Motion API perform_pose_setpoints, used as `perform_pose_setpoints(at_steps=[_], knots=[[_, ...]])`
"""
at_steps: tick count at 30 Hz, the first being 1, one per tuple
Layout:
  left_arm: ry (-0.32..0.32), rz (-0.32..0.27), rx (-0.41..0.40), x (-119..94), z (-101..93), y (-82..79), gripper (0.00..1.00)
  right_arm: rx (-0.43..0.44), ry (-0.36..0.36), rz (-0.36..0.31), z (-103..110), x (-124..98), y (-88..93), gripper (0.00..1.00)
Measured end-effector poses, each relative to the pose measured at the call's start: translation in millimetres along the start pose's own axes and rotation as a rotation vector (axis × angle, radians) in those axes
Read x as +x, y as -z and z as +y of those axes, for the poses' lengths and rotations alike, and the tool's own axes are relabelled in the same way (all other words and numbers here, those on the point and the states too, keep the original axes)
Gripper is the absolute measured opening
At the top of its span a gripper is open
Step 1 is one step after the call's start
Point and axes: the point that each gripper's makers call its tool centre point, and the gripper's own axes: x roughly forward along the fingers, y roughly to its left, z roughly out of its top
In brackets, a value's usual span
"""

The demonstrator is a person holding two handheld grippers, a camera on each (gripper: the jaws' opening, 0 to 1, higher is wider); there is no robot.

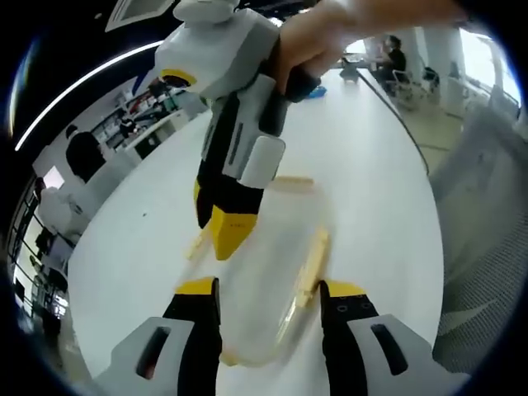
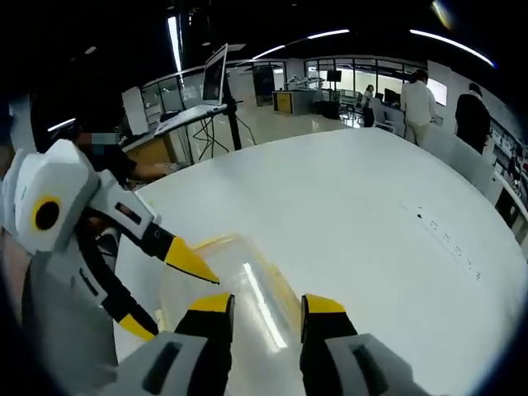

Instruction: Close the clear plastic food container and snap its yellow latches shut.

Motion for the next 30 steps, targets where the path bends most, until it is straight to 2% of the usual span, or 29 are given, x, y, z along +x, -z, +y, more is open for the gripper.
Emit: perform_pose_setpoints(at_steps=[4, 11, 16, 20, 23, 30], knots=[[0.012, 0.007, -0.009, 0.0, 0.5, -0.2, 0.45, -0.010, -0.070, 0.058, -0.1, 2.3, 0.9, 0.30], [0.055, 0.037, -0.038, -0.5, 1.8, -1.4, 0.44, 0.006, -0.141, 0.148, -0.1, 4.6, 2.1, 0.29], [0.060, 0.111, -0.047, 1.2, 1.7, -2.4, 0.44, 0.022, -0.168, 0.212, -0.1, 6.2, 3.3, 0.29], [0.060, 0.119, -0.057, 0.7, 1.7, -1.0, 0.44, 0.004, -0.194, 0.252, 0.4, 7.0, 4.0, 0.29], [0.060, 0.132, -0.057, 1.5, 2.1, -0.9, 0.43, 0.024, -0.225, 0.285, -1.0, 8.0, 5.1, 0.28], [0.065, 0.128, -0.060, 1.4, 2.4, -0.4, 0.43, 0.005, -0.255, 0.391, 0.1, 10.2, 5.4, 0.28]])
